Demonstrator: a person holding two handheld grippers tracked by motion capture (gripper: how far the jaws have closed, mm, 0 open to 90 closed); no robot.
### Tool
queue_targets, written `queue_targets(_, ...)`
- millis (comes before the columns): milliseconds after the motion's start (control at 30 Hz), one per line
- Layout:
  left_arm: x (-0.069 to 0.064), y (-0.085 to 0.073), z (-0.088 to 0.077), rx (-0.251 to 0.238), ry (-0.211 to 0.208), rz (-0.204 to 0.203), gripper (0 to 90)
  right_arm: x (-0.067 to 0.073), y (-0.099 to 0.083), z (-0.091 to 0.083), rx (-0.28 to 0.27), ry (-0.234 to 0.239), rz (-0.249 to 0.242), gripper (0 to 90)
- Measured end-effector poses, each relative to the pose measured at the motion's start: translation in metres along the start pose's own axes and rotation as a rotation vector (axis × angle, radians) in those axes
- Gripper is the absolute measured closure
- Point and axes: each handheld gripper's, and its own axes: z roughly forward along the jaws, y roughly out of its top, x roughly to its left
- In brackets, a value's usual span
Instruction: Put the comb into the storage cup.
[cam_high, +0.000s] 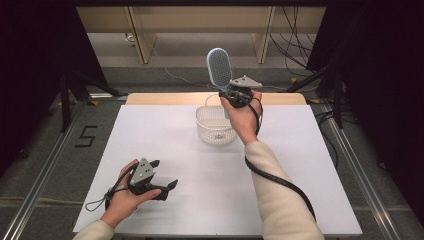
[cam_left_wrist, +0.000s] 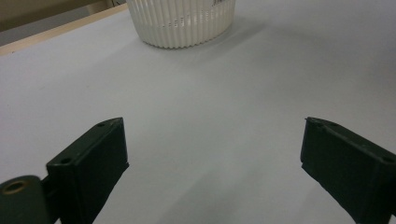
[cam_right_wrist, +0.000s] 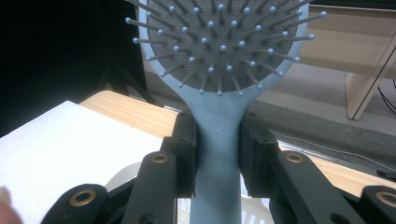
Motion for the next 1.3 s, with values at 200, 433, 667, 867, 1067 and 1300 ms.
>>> queue_targets(200,0.0000,0.0000,0.0000,0.000,0.000,-0.001,6.9,-0.0002,-0.0013,0.0008,0.001,0.000,0.000,70.3)
queue_targets(433,0.0001,0.0000,-0.0001,-0.001,0.000,-0.001,6.9,0.0002,-0.0031,0.0020,0.003,0.000,-0.003,70.3)
queue_targets(667,0.0000,0.0001,0.0000,-0.001,0.000,-0.001,6.9,0.0002,-0.0056,0.0027,0.008,0.001,-0.004,70.3)
queue_targets(867,0.0000,0.0000,0.0000,-0.001,0.000,-0.001,6.9,-0.0004,-0.0082,0.0038,0.010,0.003,-0.008,70.3)
queue_targets(1067,0.0002,0.0001,-0.0001,-0.001,0.002,0.000,6.9,0.0003,-0.0083,0.0047,0.007,0.008,-0.012,70.3)
queue_targets(1300,0.0000,0.0002,0.0001,-0.001,0.000,-0.001,6.9,0.0008,-0.0092,0.0053,0.009,0.013,-0.021,70.3)
